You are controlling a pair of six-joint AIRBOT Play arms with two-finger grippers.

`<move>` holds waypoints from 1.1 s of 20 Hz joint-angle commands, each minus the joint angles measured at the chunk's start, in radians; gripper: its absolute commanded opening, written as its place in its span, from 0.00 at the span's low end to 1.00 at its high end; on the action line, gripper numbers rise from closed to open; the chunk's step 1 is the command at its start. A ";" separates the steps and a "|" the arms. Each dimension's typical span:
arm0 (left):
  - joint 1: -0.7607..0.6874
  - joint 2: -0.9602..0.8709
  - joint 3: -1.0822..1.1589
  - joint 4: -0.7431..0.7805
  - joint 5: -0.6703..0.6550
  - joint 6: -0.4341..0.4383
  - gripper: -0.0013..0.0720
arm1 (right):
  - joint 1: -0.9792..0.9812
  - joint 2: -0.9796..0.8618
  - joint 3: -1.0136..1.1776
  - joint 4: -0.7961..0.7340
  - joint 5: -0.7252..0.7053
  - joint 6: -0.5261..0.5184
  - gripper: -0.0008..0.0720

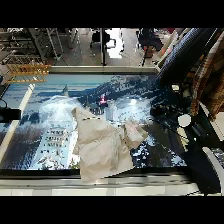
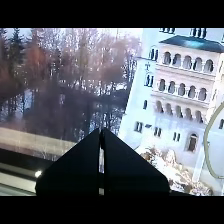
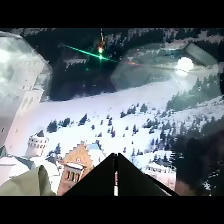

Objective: Fold the clothes and pants, and hang the long-sleeved shirts on hangers.

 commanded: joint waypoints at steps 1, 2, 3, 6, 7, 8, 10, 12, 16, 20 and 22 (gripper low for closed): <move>0.001 0.001 0.000 0.000 0.000 0.000 0.04 | 0.001 0.001 0.001 0.000 0.000 0.000 0.03; 0.001 0.001 0.000 0.000 0.000 0.000 0.04 | 0.001 0.001 0.001 0.000 0.000 0.000 0.03; 0.001 0.001 0.000 0.000 0.000 0.000 0.04 | 0.001 0.001 0.001 0.000 0.000 0.000 0.03; 0.001 0.001 0.000 0.000 0.000 0.000 0.04 | 0.001 0.001 0.001 0.000 0.000 0.000 0.03; 0.001 0.001 0.000 0.000 0.000 0.000 0.04 | 0.001 0.001 0.001 0.000 0.000 0.000 0.03; 0.001 0.001 0.000 0.000 0.000 0.000 0.04 | 0.001 0.001 0.001 0.000 0.000 0.000 0.03; 0.001 0.001 0.000 -0.001 0.005 0.000 0.04 | 0.001 0.001 0.001 0.000 0.000 0.000 0.03; 0.000 0.000 0.000 -0.018 0.031 0.000 0.04 | 0.001 0.001 0.001 0.000 0.000 0.000 0.03; -0.004 -0.012 0.000 -0.217 0.076 0.015 0.54 | 0.001 0.001 0.001 0.000 0.000 0.001 0.03; -0.043 -0.102 -0.001 -0.568 0.092 0.107 0.95 | 0.002 0.004 0.001 0.249 0.027 0.141 0.03; -0.089 -0.195 -0.001 -0.670 0.123 0.107 0.95 | 0.002 0.004 0.001 0.375 0.029 0.198 0.03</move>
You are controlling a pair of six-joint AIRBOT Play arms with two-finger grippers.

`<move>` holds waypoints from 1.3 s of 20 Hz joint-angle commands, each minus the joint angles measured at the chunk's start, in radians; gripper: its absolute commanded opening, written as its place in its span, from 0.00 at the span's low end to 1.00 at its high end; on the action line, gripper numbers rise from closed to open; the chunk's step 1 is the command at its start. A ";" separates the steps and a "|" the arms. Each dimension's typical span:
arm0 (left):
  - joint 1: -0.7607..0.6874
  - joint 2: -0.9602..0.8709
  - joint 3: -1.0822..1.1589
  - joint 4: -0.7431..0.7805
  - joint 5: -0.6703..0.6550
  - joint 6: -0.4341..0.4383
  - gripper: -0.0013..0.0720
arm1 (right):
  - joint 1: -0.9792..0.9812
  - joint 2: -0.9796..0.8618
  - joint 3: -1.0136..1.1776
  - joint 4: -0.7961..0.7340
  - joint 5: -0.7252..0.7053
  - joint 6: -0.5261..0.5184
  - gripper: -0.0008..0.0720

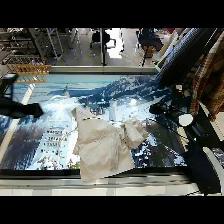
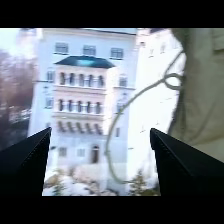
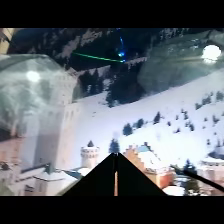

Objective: Fold the clothes and pants, and hang the long-sleeved shirts on hangers.

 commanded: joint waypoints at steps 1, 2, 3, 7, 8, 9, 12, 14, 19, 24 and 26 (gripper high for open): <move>-0.069 -0.147 0.000 -0.254 0.055 0.030 0.95 | 0.000 0.004 0.001 0.239 0.052 0.123 0.03; -0.091 -0.198 0.000 -0.283 0.073 0.044 0.95 | -0.005 0.012 0.001 0.248 0.102 0.123 0.03; -0.114 -0.253 0.000 -0.309 0.098 0.060 0.95 | -0.006 0.021 0.001 0.229 0.141 0.119 0.03; -0.166 -0.414 0.000 -0.363 0.246 0.062 0.95 | -0.012 0.028 0.001 0.007 0.284 0.120 0.03; -0.172 -0.443 0.000 -0.371 0.274 0.062 0.95 | -0.019 0.028 0.000 -0.014 0.379 0.109 0.03; -0.175 -0.468 0.000 -0.373 0.293 0.062 0.95 | -0.018 0.029 0.000 -0.022 0.479 0.056 0.03; -0.175 -0.523 0.000 -0.386 0.356 0.062 0.95 | -0.018 0.028 0.000 -0.040 0.834 -0.094 0.12; -0.176 -0.542 0.000 -0.426 0.403 0.063 0.95 | -0.011 0.028 -0.016 -0.066 0.928 -0.029 0.82; -0.176 -0.563 0.000 -0.638 0.433 0.174 0.39 | 0.060 -0.011 -0.096 -0.161 0.843 0.167 0.81; -0.161 -0.559 0.000 -0.684 0.356 0.172 0.03 | 0.138 -0.090 -0.083 -0.156 0.407 0.217 0.03; -0.124 -0.495 0.000 -0.721 0.289 0.242 0.03 | 0.138 -0.068 0.013 -0.167 0.443 0.185 0.03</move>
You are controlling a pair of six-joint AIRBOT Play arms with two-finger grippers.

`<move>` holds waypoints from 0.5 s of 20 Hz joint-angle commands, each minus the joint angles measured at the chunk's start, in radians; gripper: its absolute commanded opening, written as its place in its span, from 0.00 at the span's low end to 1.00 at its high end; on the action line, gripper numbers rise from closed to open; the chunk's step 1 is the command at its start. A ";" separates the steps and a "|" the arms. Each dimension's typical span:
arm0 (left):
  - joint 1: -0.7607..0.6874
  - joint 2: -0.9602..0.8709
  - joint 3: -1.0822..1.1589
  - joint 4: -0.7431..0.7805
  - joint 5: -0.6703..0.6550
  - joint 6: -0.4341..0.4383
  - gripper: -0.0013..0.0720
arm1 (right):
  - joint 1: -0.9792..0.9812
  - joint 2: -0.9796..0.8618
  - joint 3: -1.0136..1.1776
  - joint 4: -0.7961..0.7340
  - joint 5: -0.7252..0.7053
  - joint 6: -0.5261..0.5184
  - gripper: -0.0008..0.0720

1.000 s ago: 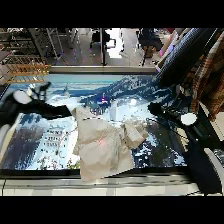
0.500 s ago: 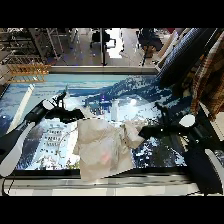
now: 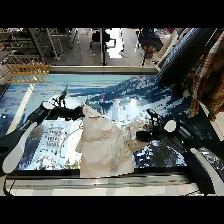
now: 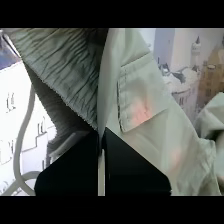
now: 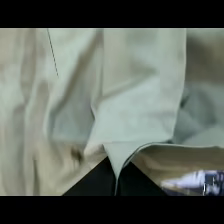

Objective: Fold the clothes and pants, and hang the long-sleeved shirts on hangers.

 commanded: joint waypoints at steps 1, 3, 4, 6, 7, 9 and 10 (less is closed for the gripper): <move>0.059 0.103 0.001 -0.097 -0.123 0.113 0.03 | 0.019 0.018 0.139 -0.018 -0.060 -0.041 0.03; 0.121 0.241 0.001 -0.173 -0.220 0.192 0.03 | 0.019 0.059 0.306 0.008 -0.032 -0.087 0.03; 0.153 0.323 0.001 -0.212 -0.246 0.221 0.03 | 0.019 0.072 0.385 0.016 -0.058 -0.087 0.03; 0.207 0.481 0.001 -0.273 -0.214 0.254 0.03 | 0.019 0.078 0.536 0.027 -0.182 -0.087 0.03; 0.231 0.549 0.001 -0.314 -0.167 0.272 0.03 | 0.019 0.074 0.592 0.027 -0.275 -0.086 0.03; 0.268 0.663 0.001 -0.403 -0.042 0.346 0.03 | 0.019 0.068 0.647 0.026 -0.477 -0.086 0.03; 0.277 0.704 0.001 -0.424 -0.002 0.374 0.03 | 0.019 0.059 0.661 0.027 -0.548 -0.086 0.03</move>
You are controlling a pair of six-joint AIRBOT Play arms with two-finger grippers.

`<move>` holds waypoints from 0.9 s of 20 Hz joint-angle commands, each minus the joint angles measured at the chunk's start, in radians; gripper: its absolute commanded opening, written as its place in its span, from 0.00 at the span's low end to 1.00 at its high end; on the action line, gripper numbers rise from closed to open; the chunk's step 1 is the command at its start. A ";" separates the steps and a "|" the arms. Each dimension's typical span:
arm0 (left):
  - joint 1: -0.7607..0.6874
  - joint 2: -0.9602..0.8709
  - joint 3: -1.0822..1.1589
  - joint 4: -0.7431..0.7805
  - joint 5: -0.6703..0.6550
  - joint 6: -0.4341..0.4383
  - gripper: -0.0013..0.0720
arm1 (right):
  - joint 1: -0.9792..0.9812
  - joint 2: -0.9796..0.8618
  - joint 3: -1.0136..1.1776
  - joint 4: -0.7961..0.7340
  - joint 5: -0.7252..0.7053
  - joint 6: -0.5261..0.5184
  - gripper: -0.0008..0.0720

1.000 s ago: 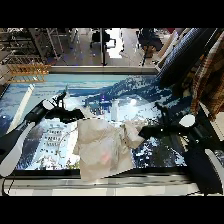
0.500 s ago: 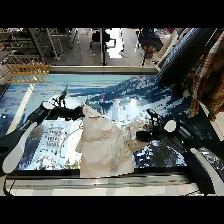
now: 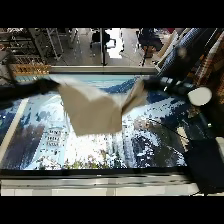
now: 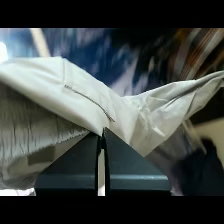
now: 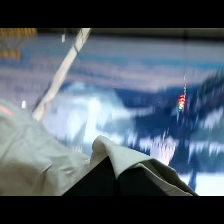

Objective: Fold the clothes and pants, and hang the long-sleeved shirts on hangers.

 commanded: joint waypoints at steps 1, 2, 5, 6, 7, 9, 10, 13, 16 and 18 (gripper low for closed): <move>0.052 0.186 0.000 -0.106 0.115 0.113 0.03 | 0.001 -0.019 0.111 0.004 -0.286 -0.008 0.03; 0.045 0.203 -0.007 -0.071 0.066 0.107 0.03 | 0.001 -0.037 0.111 0.003 -0.299 -0.009 0.03; -0.100 0.210 -0.219 0.036 -0.019 -0.021 0.03 | 0.001 -0.140 0.111 0.004 -0.237 -0.014 0.03; -0.167 0.209 -0.355 0.025 0.061 -0.020 0.03 | 0.001 -0.187 0.111 0.004 -0.203 -0.014 0.13; -0.225 0.207 -0.479 -0.007 0.185 -0.019 0.04 | 0.000 -0.229 0.111 0.004 -0.146 -0.014 0.44; -0.317 0.192 -0.676 -0.098 0.402 -0.017 0.31 | -0.021 -0.298 0.111 -0.008 0.066 -0.031 0.79; -0.338 0.184 -0.731 -0.101 0.454 -0.013 0.70 | -0.040 -0.317 0.111 -0.017 0.185 -0.033 0.79; -0.281 0.187 -0.750 -0.076 0.462 0.087 0.75 | -0.135 -0.313 0.075 -0.023 0.454 -0.032 0.79; -0.154 0.185 -0.734 -0.075 0.409 0.087 0.76 | -0.215 -0.271 -0.022 0.019 0.628 -0.033 0.79; -0.093 0.169 -0.735 -0.033 0.291 0.073 0.76 | -0.218 -0.235 -0.138 0.051 0.702 -0.032 0.79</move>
